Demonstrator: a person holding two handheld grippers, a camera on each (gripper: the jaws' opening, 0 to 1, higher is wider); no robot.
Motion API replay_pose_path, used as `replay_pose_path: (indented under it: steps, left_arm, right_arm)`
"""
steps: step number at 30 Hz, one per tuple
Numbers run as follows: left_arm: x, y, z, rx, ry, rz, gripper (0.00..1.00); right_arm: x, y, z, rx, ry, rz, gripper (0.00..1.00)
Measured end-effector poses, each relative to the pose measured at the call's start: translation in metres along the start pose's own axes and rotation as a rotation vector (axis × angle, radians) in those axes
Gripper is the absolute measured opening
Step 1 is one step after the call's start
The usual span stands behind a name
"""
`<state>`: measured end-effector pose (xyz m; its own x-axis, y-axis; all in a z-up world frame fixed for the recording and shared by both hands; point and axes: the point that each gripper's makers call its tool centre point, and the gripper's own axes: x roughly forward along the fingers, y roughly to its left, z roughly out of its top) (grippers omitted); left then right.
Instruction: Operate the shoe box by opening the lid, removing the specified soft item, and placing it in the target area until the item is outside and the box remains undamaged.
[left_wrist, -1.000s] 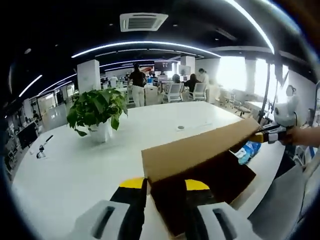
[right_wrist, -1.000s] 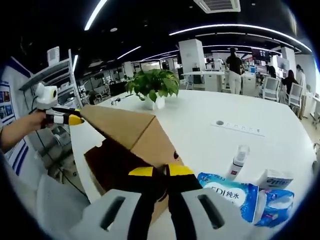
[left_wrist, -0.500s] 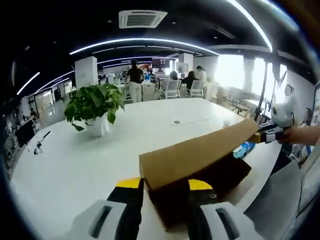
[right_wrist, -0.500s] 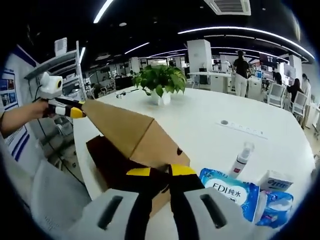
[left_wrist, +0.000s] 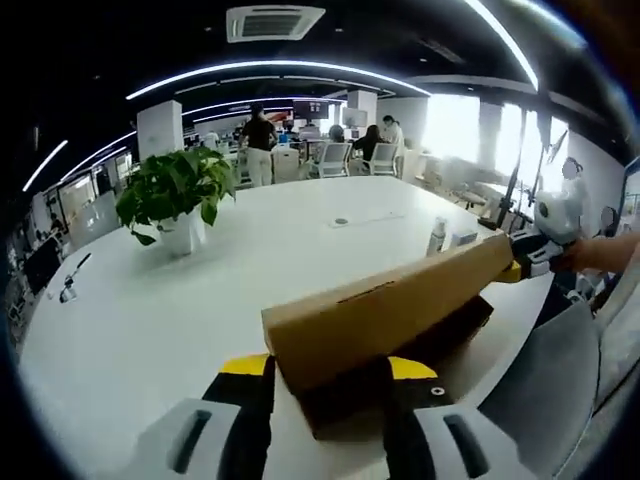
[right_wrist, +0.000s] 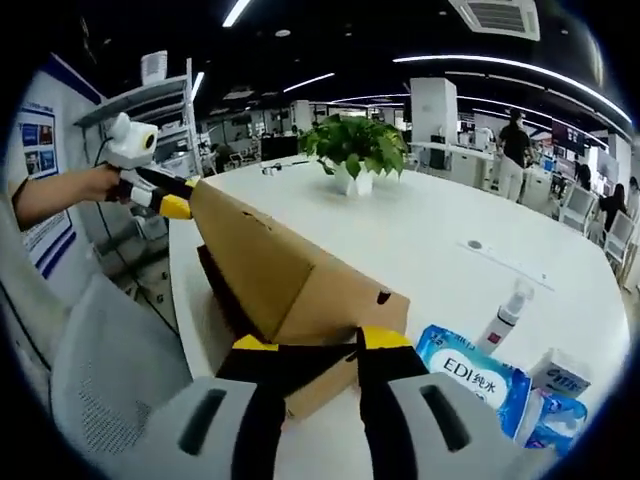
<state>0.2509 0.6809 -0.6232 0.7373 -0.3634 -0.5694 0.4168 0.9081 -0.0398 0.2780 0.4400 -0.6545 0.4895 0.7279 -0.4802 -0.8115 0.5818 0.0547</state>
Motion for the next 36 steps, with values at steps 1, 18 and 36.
replay_pose_path:
  steps: [1, 18, 36]
  left_arm:
    - [0.000, 0.000, -0.001, -0.003, 0.003, -0.001, 0.45]
    - [0.010, -0.008, -0.034, -0.028, 0.076, -0.031, 0.49]
    - [0.027, -0.006, -0.059, -0.034, 0.147, -0.043, 0.50]
  right_arm:
    - [0.000, 0.002, -0.001, -0.002, 0.005, 0.009, 0.29]
    - [0.007, 0.019, -0.027, -0.021, 0.076, 0.088, 0.42]
    - [0.016, 0.020, -0.044, 0.033, 0.114, 0.107, 0.44]
